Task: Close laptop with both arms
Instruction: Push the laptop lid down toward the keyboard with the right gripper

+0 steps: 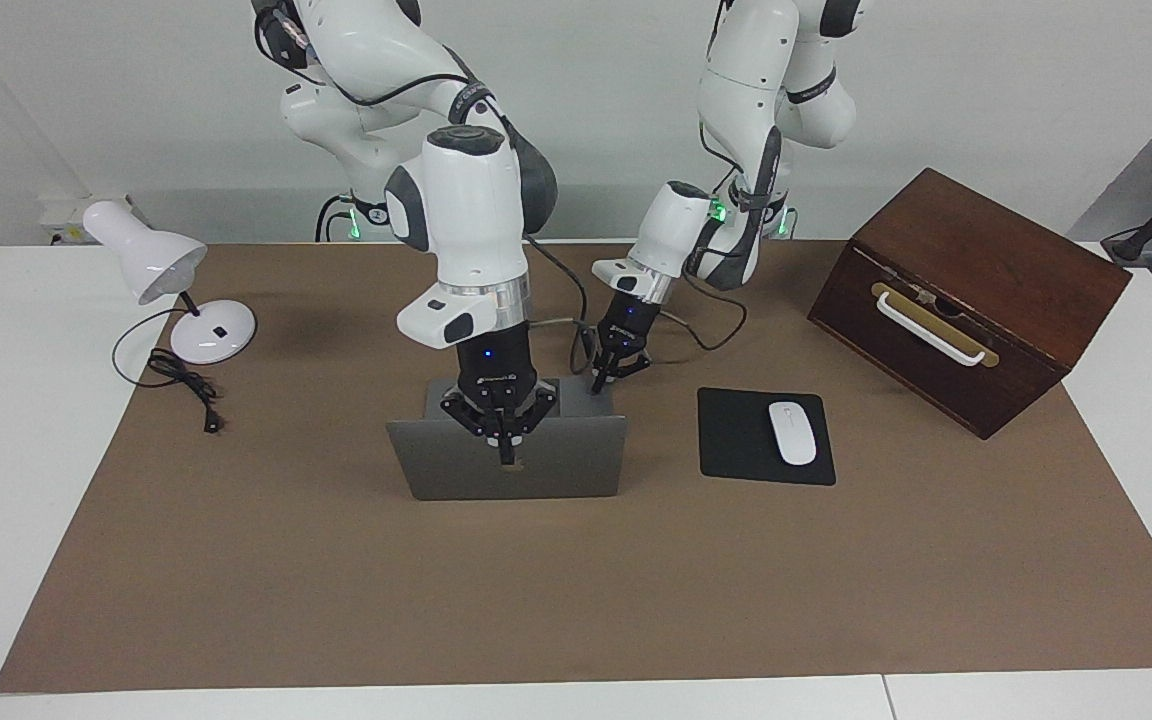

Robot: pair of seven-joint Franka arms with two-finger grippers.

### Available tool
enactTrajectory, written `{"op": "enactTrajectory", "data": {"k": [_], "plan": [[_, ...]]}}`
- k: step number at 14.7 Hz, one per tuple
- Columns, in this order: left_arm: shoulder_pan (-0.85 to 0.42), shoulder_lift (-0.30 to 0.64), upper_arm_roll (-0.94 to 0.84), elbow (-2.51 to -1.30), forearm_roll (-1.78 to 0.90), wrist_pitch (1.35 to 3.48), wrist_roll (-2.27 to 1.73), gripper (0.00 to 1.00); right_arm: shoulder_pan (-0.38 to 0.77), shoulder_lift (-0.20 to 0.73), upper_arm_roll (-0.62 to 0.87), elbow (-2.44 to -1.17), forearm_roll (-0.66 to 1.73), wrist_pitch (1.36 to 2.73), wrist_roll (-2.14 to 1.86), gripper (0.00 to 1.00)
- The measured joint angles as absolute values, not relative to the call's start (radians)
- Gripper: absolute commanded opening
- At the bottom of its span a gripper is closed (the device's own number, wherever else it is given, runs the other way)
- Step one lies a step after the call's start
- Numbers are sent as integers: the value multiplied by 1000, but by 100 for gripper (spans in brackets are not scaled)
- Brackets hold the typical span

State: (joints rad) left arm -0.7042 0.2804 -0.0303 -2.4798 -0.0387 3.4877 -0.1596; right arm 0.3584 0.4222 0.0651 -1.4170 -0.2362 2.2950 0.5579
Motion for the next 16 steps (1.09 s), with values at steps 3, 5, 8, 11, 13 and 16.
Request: {"op": "enactTrajectory", "data": {"k": [3, 5, 8, 11, 13, 16], "plan": [[-704, 281, -30, -2480, -39, 3489, -152, 0, 357, 429, 65, -1417, -202, 2295, 541, 0], [-704, 282, -30, -2480, -39, 3491, -151, 0, 356, 433, 65, -1417, -171, 2295, 514, 0], [-704, 282, -30, -2481, -39, 3493, -150, 0, 355, 437, 65, -1417, -158, 2294, 502, 0], [-704, 282, -30, -2481, -39, 3494, -150, 0, 355, 443, 65, -1418, -156, 2270, 492, 0], [-704, 283, -30, -2481, -39, 3494, -149, 0, 355, 444, 65, -1419, -149, 2240, 484, 0], [-704, 283, -30, -2481, -39, 3495, -149, 0, 355, 444, 65, -1418, -77, 2184, 470, 0]]}}
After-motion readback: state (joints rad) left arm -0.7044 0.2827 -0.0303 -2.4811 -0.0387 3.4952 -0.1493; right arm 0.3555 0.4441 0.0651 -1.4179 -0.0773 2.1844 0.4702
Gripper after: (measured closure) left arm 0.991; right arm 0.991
